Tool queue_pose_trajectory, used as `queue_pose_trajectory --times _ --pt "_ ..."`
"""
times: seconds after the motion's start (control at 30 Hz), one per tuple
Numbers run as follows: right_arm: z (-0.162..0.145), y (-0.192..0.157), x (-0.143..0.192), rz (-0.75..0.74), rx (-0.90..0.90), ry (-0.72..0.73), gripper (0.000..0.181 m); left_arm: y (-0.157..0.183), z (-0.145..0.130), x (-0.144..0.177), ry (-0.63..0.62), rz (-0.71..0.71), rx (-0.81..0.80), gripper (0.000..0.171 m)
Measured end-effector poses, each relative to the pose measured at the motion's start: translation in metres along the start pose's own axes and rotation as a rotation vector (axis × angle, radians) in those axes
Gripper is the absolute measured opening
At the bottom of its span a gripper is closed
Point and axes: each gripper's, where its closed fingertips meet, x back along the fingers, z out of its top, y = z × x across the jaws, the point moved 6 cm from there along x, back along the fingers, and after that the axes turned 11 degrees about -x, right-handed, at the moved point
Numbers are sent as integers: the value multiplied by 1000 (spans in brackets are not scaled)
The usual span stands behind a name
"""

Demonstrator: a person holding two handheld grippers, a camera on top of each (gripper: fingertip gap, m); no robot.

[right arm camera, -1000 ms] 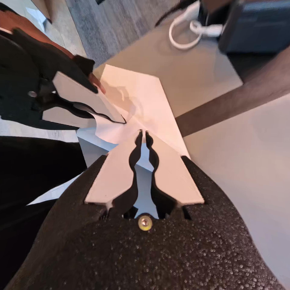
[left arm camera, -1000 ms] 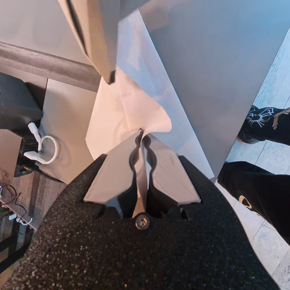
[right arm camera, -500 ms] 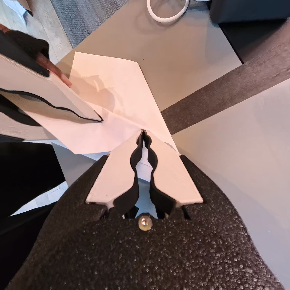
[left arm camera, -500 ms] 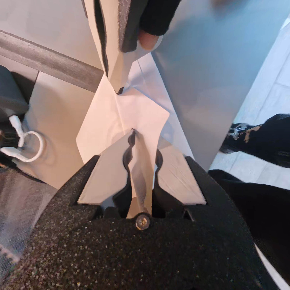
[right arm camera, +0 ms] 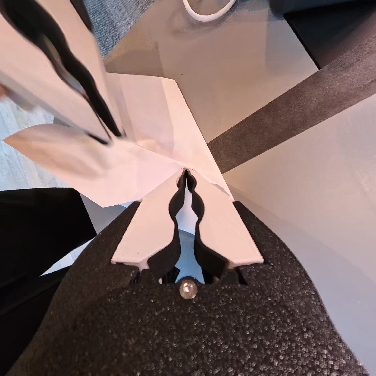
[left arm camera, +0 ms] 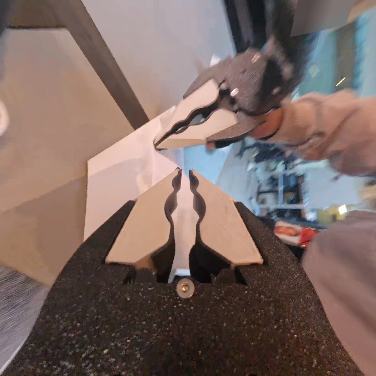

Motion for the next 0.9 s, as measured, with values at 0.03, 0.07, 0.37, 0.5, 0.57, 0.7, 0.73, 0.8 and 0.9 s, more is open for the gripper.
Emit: queue_pose_trajectory --times 0.03,0.07,0.37,0.5,0.57,0.7,0.73,0.8,0.9 --pt "0 0 0 -1 -4 0 0 -3 -5 -14 -88 48 -65 4" --pt "0 0 0 -3 -2 0 0 -8 -10 -26 -159 116 -116 0" --pt "0 3 0 57 -56 0 0 -12 -31 -32 -151 238 -94 0" --pt "1 5 0 90 -81 -23 0 -10 -45 -21 -112 238 -26 0" --pt "1 7 0 110 -94 -30 0 -8 -54 -14 -96 239 -4 0" --pt "2 10 0 159 -128 -50 0 -6 -80 5 -26 194 129 0" --pt "2 10 0 166 -127 -56 0 -4 -86 10 -11 193 149 0" --pt "3 11 0 185 -140 -68 0 -2 -96 16 31 184 208 0" --pt "3 14 -1 233 -190 -86 0 -3 -101 17 100 164 298 0"
